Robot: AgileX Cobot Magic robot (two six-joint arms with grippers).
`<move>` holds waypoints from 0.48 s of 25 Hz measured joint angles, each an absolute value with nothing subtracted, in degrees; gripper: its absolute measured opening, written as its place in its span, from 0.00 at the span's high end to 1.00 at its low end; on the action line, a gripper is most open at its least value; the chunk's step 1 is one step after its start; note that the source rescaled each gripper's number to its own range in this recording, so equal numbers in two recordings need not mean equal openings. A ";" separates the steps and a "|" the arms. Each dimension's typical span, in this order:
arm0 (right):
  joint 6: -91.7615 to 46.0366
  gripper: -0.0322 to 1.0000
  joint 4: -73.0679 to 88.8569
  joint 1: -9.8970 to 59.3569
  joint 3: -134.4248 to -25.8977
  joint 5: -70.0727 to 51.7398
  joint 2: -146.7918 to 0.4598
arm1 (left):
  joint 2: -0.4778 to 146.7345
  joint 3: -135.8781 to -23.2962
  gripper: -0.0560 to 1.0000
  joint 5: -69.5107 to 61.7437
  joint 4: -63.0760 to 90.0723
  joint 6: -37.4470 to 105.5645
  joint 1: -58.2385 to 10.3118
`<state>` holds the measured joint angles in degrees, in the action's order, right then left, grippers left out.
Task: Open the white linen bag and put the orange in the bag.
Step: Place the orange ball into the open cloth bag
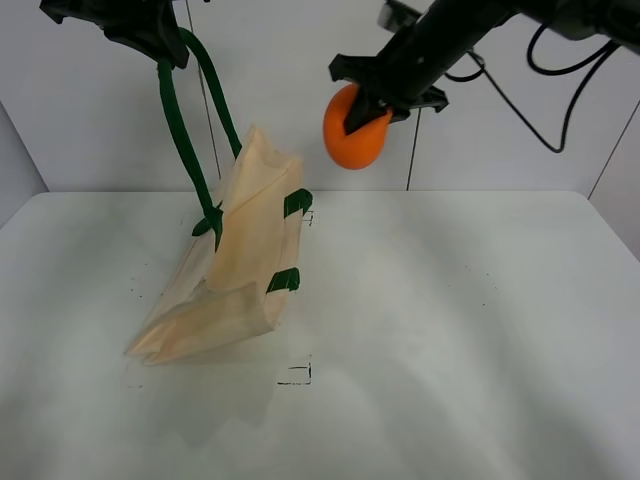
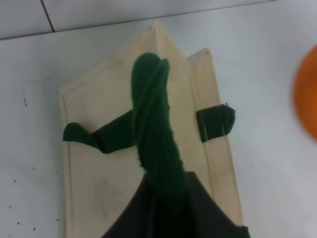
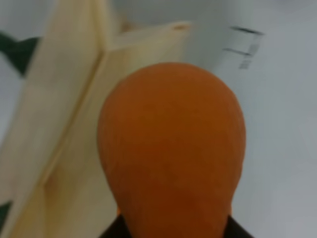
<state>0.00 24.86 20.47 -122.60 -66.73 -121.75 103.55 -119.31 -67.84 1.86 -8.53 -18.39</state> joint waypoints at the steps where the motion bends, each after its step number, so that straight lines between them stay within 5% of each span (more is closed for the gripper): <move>1: 0.00 0.97 25.00 21.94 -122.60 -65.70 -122.72 | 103.55 -119.31 0.95 -67.84 1.86 -8.53 -18.39; 12: -0.36 0.97 28.55 31.86 -122.60 -56.16 -134.09 | 103.55 -119.31 0.95 -67.84 1.86 -8.53 -18.39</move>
